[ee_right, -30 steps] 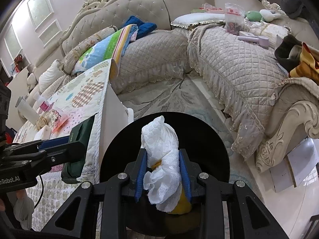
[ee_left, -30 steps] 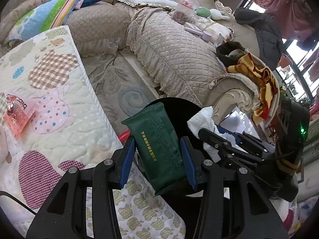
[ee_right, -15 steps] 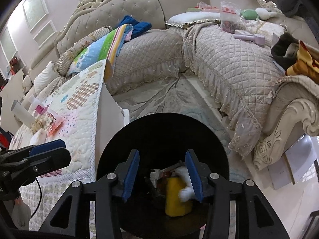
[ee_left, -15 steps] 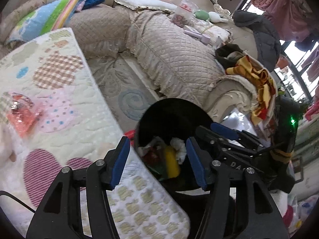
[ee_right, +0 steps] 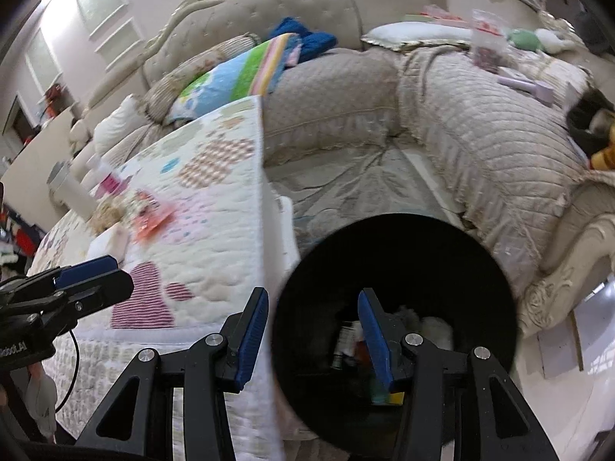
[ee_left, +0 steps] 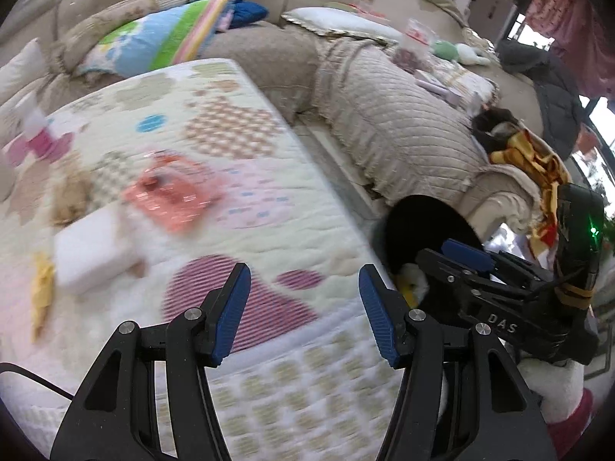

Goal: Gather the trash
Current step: 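Move both tools back over the items on the bed, then grasp the yellow cloth with the left gripper while right grasps pink-and-white snack bag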

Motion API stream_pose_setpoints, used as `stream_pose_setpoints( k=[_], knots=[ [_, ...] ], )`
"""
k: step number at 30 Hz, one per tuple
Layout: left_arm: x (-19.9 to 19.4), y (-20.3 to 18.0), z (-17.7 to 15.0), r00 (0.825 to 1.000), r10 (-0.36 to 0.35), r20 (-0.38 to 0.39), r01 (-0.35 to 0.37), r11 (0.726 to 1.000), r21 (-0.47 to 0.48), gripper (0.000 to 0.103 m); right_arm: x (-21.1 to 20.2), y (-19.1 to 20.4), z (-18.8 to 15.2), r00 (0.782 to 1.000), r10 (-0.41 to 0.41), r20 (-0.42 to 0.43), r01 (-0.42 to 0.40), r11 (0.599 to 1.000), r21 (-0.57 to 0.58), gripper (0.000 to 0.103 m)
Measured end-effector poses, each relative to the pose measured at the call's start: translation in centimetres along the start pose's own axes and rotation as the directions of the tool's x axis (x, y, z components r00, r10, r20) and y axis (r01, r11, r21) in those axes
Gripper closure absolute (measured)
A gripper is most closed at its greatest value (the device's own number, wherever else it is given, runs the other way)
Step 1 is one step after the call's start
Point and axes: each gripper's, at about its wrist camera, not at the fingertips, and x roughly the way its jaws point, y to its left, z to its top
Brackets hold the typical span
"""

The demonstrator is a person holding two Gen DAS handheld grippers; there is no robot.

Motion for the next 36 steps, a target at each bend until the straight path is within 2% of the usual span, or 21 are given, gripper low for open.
stream_pose_setpoints(
  k=[8,15,20,25,31,36],
  knots=[
    [-3.0,9.1,-1.7,0.993,0.117,0.013,-0.115,0.987,-0.109,0.046,3.0,6.7,0.4,0.995,0.082,-0.054,-0.087,0.992,-0.093,0.051],
    [-5.1,17.3,-4.1,0.97,0.245,0.001,-0.24,0.952,-0.19,0.046,5.5,11.8,1.0,0.987,0.13,-0.098,-0.145,0.975,-0.168,0.049],
    [-5.2,20.9,-5.1,0.964,0.265,-0.015,-0.261,0.938,-0.227,0.046,6.6,14.5,1.8,0.984,0.142,-0.108,-0.163,0.963,-0.216,0.041],
    [-4.6,22.4,-5.1,0.968,0.249,-0.028,-0.249,0.94,-0.236,0.046,8.4,16.4,4.5,0.988,0.122,-0.098,-0.145,0.95,-0.277,0.028],
    [-3.7,22.4,-4.6,0.979,0.203,-0.032,-0.206,0.959,-0.195,0.046,11.8,18.4,7.5,0.993,0.046,-0.109,-0.089,0.898,-0.43,0.027],
    [-2.2,22.3,-3.6,0.975,0.219,-0.043,-0.223,0.965,-0.14,0.046,14.5,19.0,8.6,0.988,0.028,-0.152,-0.1,0.866,-0.491,0.027]
  ],
)
